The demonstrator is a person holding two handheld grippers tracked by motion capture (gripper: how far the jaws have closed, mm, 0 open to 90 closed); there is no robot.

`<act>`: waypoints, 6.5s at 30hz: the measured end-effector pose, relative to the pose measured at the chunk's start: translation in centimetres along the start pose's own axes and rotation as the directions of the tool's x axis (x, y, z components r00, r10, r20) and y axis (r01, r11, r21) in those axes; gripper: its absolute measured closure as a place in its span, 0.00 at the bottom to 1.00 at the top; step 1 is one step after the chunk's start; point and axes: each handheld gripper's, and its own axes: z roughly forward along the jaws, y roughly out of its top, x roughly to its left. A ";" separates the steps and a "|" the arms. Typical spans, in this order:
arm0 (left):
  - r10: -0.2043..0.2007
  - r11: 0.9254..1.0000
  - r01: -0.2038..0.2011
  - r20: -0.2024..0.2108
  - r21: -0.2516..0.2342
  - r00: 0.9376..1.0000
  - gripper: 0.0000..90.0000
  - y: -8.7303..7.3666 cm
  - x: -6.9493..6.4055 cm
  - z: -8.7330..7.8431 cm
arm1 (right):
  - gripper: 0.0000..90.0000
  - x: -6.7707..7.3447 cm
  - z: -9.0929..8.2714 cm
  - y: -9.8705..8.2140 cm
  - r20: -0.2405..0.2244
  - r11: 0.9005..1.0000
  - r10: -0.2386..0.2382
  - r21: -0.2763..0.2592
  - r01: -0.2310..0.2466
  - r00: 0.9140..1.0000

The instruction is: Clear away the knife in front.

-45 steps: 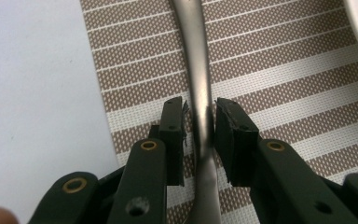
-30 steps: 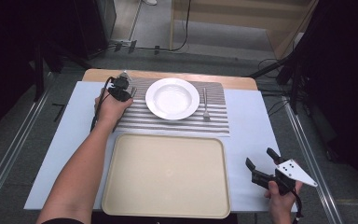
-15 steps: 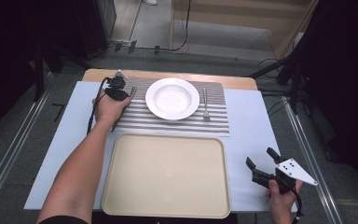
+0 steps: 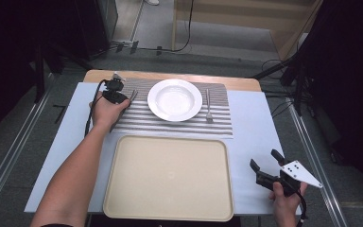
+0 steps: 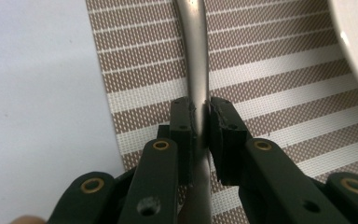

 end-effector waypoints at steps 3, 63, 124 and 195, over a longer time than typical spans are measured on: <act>0.009 1.000 -0.009 0.002 -0.012 1.000 0.87 -0.4 0.0 0.2 | 0.14 0.0 0.0 0.0 0.001 1.000 -0.001 0.000 0.001 1.000; 0.122 0.992 -0.118 -0.096 0.051 0.988 0.87 1.5 -1.7 0.1 | 0.15 -0.4 0.2 -0.2 0.005 1.000 0.005 0.010 -0.005 1.000; 0.146 0.989 -0.144 -0.049 0.031 0.988 0.88 0.4 -2.2 -2.7 | 0.15 -0.3 0.1 -0.1 0.006 1.000 0.000 0.005 0.000 1.000; 0.206 0.977 -0.196 0.128 -0.086 0.970 0.87 -19.0 -11.2 -6.8 | 0.15 0.1 0.0 -0.1 0.006 1.000 -0.010 0.009 0.010 1.000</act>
